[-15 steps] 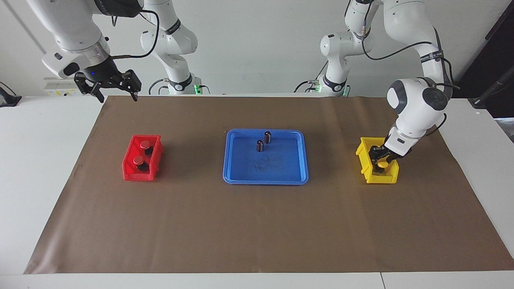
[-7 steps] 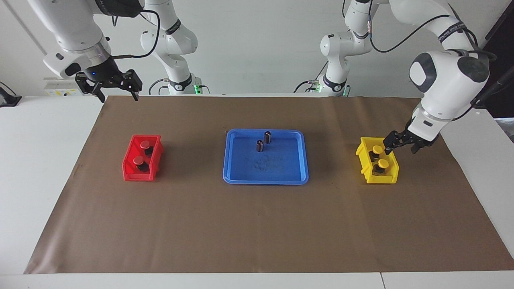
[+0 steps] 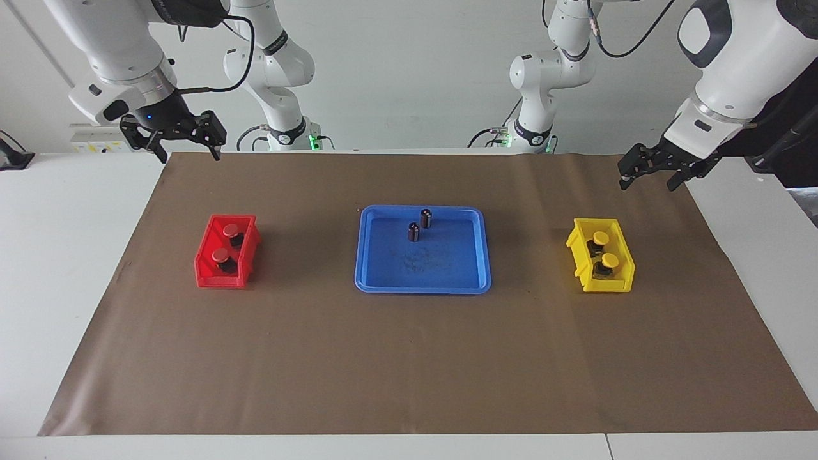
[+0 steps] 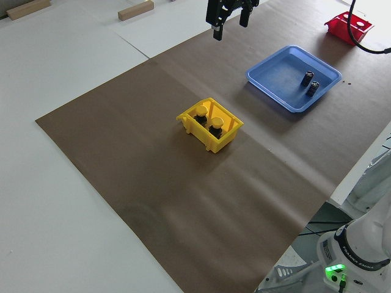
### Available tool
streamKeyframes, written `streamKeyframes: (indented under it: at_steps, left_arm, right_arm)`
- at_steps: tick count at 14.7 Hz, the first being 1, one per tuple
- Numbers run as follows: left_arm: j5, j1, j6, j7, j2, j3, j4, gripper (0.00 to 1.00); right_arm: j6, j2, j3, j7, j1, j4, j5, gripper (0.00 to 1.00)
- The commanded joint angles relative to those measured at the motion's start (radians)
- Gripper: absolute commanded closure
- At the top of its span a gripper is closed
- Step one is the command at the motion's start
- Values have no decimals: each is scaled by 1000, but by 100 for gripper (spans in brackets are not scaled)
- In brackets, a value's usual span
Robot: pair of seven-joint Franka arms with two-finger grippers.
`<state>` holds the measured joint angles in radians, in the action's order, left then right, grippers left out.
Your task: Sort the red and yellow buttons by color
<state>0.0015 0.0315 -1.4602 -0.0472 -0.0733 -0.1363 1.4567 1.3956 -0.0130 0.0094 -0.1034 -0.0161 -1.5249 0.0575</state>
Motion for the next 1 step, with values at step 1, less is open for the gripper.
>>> streamKeyframes:
  at_steps: [1]
  left_arm:
    - [-17, -1, 24, -25, 10, 3, -7, 0]
  right_arm:
    - [-9, -15, 0, 5, 1, -12, -16, 0]
